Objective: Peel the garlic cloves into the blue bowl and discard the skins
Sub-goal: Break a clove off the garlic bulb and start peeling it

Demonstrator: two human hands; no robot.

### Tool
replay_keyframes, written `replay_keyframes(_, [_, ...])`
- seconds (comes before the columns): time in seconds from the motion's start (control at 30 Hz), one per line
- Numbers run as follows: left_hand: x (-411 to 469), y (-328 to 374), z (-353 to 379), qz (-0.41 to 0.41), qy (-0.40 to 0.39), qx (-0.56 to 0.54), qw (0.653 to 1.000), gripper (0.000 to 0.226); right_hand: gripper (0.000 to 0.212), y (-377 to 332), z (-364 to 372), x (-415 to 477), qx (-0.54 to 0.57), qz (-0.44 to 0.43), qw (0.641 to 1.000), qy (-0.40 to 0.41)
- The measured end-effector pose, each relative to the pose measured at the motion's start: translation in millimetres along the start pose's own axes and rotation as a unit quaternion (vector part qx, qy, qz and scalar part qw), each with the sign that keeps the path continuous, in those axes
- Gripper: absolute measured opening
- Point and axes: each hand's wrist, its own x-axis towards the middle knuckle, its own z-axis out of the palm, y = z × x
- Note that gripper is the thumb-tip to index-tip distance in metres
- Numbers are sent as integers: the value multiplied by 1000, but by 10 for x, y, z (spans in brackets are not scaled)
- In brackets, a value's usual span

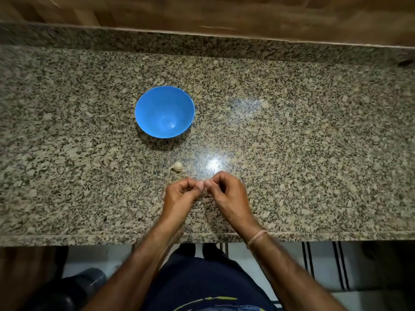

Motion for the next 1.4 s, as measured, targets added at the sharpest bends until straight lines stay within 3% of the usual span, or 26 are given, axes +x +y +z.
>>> replay_keyframes(0.1, [-60,-7,96,-90,-1,-59,994,12,20,24,-28,4,-35,-69,997,14])
replay_keyframes(0.17, [-101,-52,153,-17,39,-26,999,14,22,74,-53,18,-2,-22,1000,-1])
replay_keyframes(0.23, [-123,-88,194,101,94,100,985,14,26,93,-57,28,133,104,985,-48])
replay_keyframes(0.3, [-134,-108,216,130,119,141,974,16,27,78,-57,-16,191,157,966,-71])
replay_keyframes(0.37, [-118,-112,229,36,91,24,995,18,26,87,-76,-50,83,58,994,-35])
replay_keyframes(0.43, [-146,-82,244,-78,51,-68,993,17,26,90,-124,-46,-34,-61,998,0])
replay_keyframes(0.47, [-169,-85,271,-78,54,-63,993,16,26,83,-141,-30,-60,-78,995,4])
replay_keyframes(0.53, [-203,-130,315,43,111,59,991,16,28,93,-163,14,-11,-4,1000,-20])
replay_keyframes(0.57, [-216,-145,321,117,146,137,973,15,28,68,-175,18,72,71,994,-49])
replay_keyframes(0.63, [-219,-151,338,191,172,216,942,14,24,-6,-178,-13,231,198,947,-107])
replay_keyframes(0.67, [-206,-152,343,176,165,203,949,15,22,-17,-176,-31,239,207,942,-112])
replay_keyframes(0.73, [-173,-110,315,46,115,57,991,15,23,16,-170,-64,100,92,989,-67])
replay_keyframes(0.8, [-184,-61,280,-106,45,-115,987,11,27,77,-188,-64,-36,-58,997,-23])
replay_keyframes(0.83, [-188,-68,281,-129,36,-131,982,10,27,95,-186,-52,-62,-95,993,-15])
replay_keyframes(0.87, [-203,-90,298,-108,48,-103,988,11,27,115,-182,-40,-69,-95,993,-17])
replay_keyframes(0.93, [-226,-151,332,34,121,79,989,16,27,106,-178,-6,-4,4,999,-40])
replay_keyframes(0.97, [-247,-165,344,111,161,167,966,17,25,77,-180,5,71,82,992,-68])
replay_keyframes(1.03, [-263,-155,345,185,188,223,938,14,20,22,-179,-15,205,192,951,-131])
replay_keyframes(1.17, [-258,-147,309,191,172,205,945,13,35,57,-119,-55,174,163,963,-128])
replay_keyframes(1.3, [-263,-132,313,199,165,223,940,12,23,46,-95,-50,235,202,939,-147])
replay_keyframes(1.4, [-245,-146,292,141,132,124,973,18,25,8,-110,-76,178,116,970,-118])
